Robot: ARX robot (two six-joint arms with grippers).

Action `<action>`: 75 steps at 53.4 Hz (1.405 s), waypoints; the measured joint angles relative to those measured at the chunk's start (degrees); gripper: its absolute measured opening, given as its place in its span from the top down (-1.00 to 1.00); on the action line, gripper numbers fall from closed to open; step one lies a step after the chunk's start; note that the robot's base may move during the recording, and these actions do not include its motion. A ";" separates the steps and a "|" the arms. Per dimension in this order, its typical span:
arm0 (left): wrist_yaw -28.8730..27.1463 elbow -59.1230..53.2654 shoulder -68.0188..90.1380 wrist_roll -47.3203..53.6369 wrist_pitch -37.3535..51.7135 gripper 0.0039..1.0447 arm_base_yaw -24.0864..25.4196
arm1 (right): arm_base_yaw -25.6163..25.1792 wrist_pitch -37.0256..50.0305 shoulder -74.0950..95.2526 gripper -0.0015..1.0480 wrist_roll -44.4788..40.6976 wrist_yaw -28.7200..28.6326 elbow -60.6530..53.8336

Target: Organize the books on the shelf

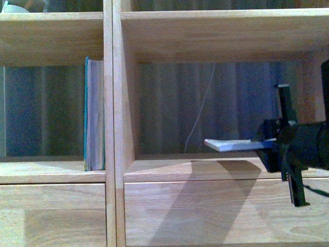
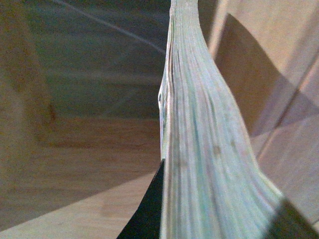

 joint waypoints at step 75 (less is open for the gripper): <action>16.41 52.41 62.31 -65.64 51.82 -0.87 -22.25 | 13.07 24.24 -15.96 0.86 -14.99 -26.75 -7.04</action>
